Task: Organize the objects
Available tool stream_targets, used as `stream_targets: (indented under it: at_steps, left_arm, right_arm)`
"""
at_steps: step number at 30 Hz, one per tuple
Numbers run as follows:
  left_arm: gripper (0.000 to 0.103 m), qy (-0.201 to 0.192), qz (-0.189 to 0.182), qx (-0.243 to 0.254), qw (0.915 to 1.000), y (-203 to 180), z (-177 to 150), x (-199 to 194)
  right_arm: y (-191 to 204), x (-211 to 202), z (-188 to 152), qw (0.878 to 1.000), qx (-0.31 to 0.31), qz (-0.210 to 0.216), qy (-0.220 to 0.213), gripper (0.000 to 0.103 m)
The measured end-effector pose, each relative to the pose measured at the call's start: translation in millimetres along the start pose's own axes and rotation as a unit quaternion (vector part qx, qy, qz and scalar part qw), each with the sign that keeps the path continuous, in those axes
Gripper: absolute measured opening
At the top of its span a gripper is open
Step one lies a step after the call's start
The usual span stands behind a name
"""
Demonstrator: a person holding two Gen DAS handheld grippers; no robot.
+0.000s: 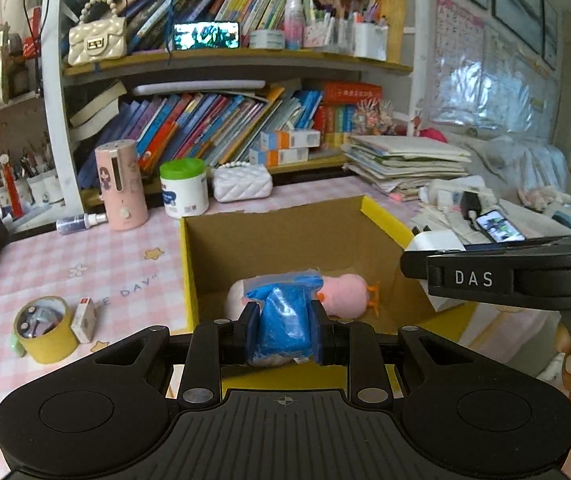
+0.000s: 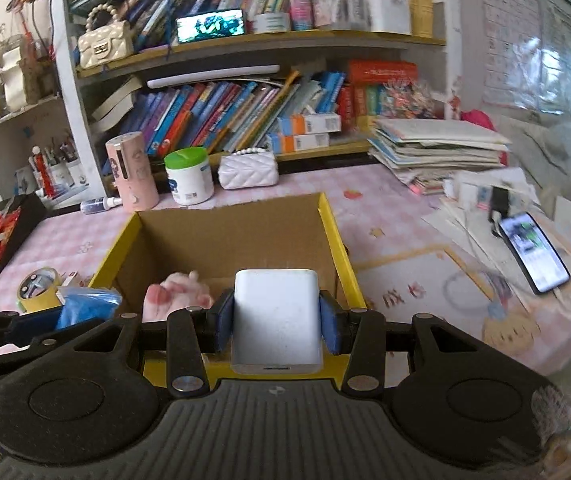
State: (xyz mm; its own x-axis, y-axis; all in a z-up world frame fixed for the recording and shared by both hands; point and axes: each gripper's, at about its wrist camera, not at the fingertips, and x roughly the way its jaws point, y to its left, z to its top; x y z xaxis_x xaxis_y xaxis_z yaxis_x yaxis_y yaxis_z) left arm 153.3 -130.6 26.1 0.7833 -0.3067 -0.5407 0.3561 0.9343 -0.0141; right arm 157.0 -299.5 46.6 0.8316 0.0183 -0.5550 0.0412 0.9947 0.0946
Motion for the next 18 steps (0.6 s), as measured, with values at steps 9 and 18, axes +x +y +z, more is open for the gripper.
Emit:
stream_targets:
  at_steps: [9,18]
  left_arm:
    - [0.024,0.050,0.031,0.018,0.9981,-10.1,1.1,53.8]
    - [0.025,0.079,0.047,0.019,0.9956,-7.9,-1.1,79.8]
  right_arm:
    - [-1.5,62.5,18.3,0.997,-0.051,0.042,0.042,0.041]
    - [9.5,107.6,20.9,0.988,-0.103,0.072,0.089,0.041]
